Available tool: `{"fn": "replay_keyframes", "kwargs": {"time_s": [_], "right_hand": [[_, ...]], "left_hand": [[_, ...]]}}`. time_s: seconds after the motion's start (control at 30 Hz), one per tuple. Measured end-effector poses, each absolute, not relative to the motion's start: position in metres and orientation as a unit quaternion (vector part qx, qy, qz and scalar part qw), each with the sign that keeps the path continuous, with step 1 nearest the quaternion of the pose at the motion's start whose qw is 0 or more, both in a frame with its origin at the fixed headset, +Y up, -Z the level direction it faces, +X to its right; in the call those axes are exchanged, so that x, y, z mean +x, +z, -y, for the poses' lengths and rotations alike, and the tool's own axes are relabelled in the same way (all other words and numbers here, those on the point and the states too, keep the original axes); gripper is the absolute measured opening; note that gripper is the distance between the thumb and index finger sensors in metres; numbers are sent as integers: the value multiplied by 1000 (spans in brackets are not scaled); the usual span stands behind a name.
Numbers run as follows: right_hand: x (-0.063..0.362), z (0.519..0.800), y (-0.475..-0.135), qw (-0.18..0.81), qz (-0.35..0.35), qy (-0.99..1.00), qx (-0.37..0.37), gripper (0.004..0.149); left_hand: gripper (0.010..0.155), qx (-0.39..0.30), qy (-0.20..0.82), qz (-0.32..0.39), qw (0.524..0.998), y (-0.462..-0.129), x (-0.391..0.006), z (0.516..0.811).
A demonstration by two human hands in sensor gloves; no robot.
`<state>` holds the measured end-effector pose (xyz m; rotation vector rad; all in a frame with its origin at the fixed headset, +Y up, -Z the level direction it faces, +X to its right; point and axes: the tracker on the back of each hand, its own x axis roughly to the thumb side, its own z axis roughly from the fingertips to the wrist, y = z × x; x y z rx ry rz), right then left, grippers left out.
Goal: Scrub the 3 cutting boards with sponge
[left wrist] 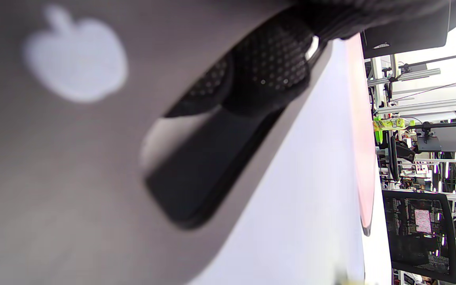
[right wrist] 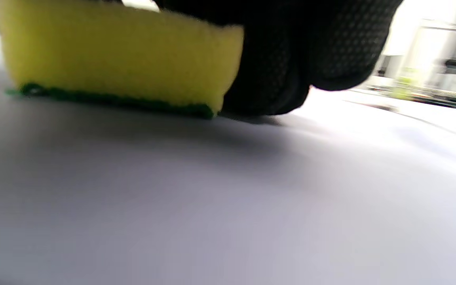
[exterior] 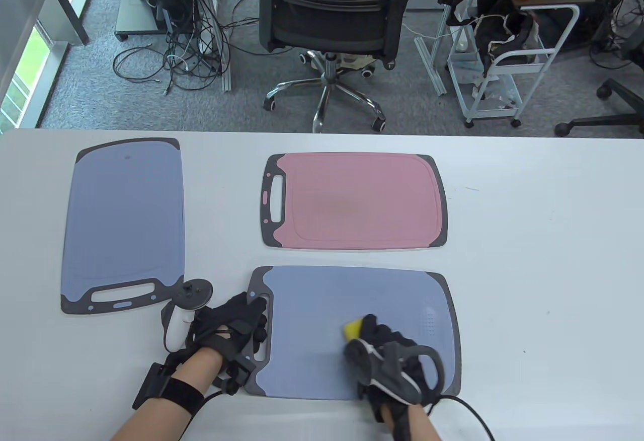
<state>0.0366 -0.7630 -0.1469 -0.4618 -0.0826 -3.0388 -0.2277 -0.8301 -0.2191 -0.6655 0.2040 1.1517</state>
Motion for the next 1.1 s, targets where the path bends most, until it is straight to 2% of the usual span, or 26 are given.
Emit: {"fn": "replay_keyframes", "kwargs": {"time_s": [0.1, 0.17, 0.23, 0.4, 0.47, 0.53, 0.63, 0.7, 0.77, 0.93, 1.0, 1.07, 1.1], "right_hand": [[-40, 757, -131, 15, 25, -958, -285, 72], [-61, 757, -125, 9, 23, -954, -299, 72], [-57, 756, -126, 53, 26, -956, -288, 71], [58, 761, -138, 86, 49, -987, -125, 70], [136, 768, -135, 55, 55, -997, -4, 70], [187, 772, -130, 48, 66, -992, 92, 70], [217, 773, -125, 40, 69, -987, 142, 70], [199, 772, -128, 45, 58, -991, 113, 71], [157, 770, -134, 34, 48, -998, 14, 71], [3, 761, -131, 23, 24, -975, -217, 72], [-40, 760, -125, 22, 12, -957, -290, 72], [-60, 760, -121, 21, -4, -949, -315, 71], [-60, 759, -121, 41, 2, -953, -300, 71]], "left_hand": [[56, -310, 535, -93, 781, -219, -228, 830], [57, -314, 540, -90, 776, -219, -228, 831], [57, -318, 543, -91, 772, -220, -229, 831], [56, -317, 541, -91, 774, -220, -229, 831], [56, -315, 539, -91, 776, -220, -229, 831], [56, -314, 537, -92, 777, -220, -229, 831], [57, -312, 535, -92, 779, -220, -229, 831], [56, -311, 535, -92, 780, -220, -229, 831], [56, -312, 535, -92, 780, -220, -228, 831], [56, -313, 536, -92, 778, -220, -228, 832], [56, -314, 537, -92, 777, -220, -228, 832], [56, -315, 539, -91, 776, -219, -228, 831], [57, -316, 540, -90, 775, -220, -228, 831]]}}
